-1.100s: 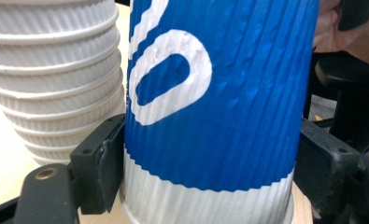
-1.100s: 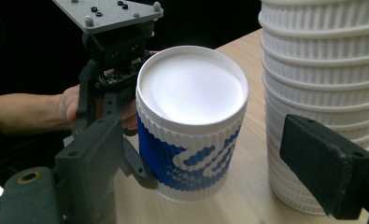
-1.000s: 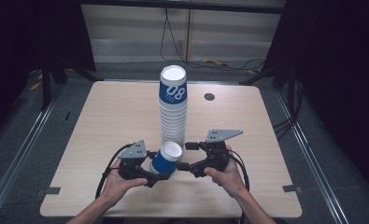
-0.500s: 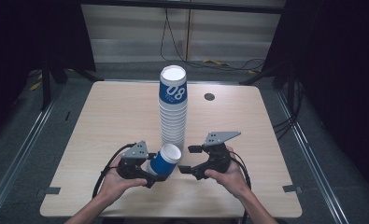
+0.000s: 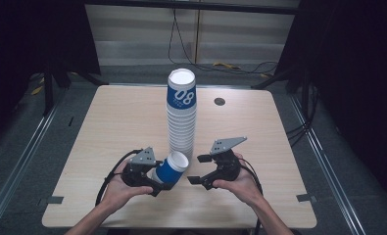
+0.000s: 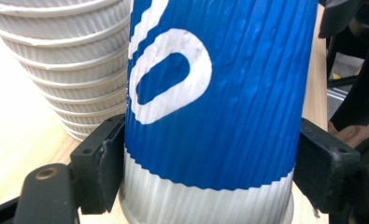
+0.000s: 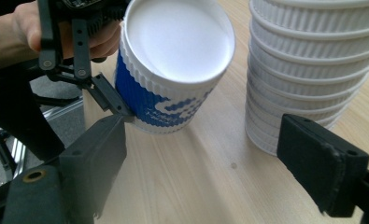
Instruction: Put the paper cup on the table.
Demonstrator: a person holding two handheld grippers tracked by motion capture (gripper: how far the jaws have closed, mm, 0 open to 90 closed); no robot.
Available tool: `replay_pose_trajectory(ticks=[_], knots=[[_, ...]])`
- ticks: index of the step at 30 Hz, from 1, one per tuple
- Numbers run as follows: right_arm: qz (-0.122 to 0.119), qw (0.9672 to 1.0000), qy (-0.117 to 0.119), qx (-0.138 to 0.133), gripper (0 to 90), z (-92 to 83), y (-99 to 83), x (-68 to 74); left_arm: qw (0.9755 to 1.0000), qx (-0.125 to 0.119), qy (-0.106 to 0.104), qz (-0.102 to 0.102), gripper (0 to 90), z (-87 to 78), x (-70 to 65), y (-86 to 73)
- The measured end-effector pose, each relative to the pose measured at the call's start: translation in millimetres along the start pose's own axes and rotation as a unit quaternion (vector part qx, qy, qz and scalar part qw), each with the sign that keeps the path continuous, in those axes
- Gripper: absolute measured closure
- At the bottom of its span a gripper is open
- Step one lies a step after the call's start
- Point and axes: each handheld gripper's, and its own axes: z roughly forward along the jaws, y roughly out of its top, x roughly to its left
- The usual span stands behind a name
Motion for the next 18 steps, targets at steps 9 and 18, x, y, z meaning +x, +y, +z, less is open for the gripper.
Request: replay_pose_trajectory(ticks=[9,18], knots=[[-0.012,0.9995,0.012,0.028,16.4,4.8,3.0,0.7,0.9999,0.014,-0.001,0.004,20.6,-1.4,2.2,2.2],[-0.040,0.9965,0.021,0.071,17.8,11.3,3.2,12.1,0.9970,0.059,-0.015,0.047,20.7,3.7,-10.9,9.2]])
